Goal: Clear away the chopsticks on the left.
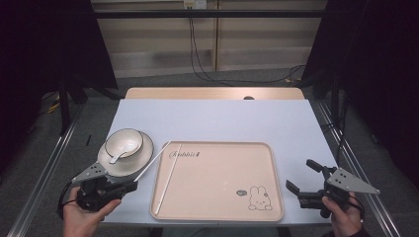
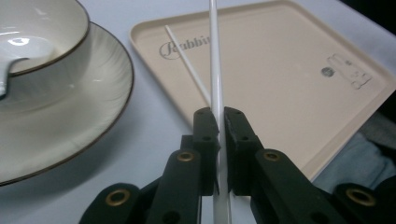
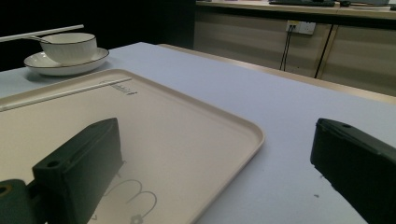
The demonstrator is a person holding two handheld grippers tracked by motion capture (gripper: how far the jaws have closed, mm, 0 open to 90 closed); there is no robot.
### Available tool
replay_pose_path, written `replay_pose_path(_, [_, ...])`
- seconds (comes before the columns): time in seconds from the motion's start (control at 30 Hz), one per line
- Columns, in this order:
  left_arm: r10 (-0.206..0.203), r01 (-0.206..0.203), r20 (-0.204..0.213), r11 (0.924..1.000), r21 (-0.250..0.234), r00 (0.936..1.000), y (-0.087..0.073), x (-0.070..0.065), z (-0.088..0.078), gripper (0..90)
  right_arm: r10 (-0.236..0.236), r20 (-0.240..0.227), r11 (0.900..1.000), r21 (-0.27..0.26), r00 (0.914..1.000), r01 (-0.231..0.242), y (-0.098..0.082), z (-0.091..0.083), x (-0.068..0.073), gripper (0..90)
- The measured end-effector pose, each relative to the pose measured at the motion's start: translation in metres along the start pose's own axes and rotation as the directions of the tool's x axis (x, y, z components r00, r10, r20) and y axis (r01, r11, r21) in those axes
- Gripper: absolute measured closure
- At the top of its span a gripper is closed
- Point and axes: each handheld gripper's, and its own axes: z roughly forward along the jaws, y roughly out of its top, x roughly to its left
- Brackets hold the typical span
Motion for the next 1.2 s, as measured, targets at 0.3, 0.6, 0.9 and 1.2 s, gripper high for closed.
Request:
replay_pose_path(0.3, [-0.034,0.034,-0.011,0.9994,0.003,0.9994,0.005,-0.016,0.025,84.5,-0.007,-0.013,1.000,0.001,0.9999,0.007,0.000,0.000,-0.001,1.6])
replay_pose_path(0.6, [-0.053,0.054,-0.046,0.9984,0.016,0.9975,0.015,-0.022,0.049,84.5,-0.006,-0.016,1.000,0.005,0.9999,0.006,0.000,0.000,0.000,1.6])
replay_pose_path(0.9, [-0.118,0.122,-0.111,0.9921,0.030,0.9868,0.015,-0.026,0.071,84.5,-0.007,-0.017,1.000,0.005,0.9998,0.007,0.000,0.000,0.000,1.6])
replay_pose_path(1.2, [-0.133,0.145,-0.155,0.9873,0.066,0.9789,0.018,-0.036,0.092,84.5,-0.010,-0.016,1.000,0.007,0.9998,0.010,0.000,0.000,0.000,1.6])
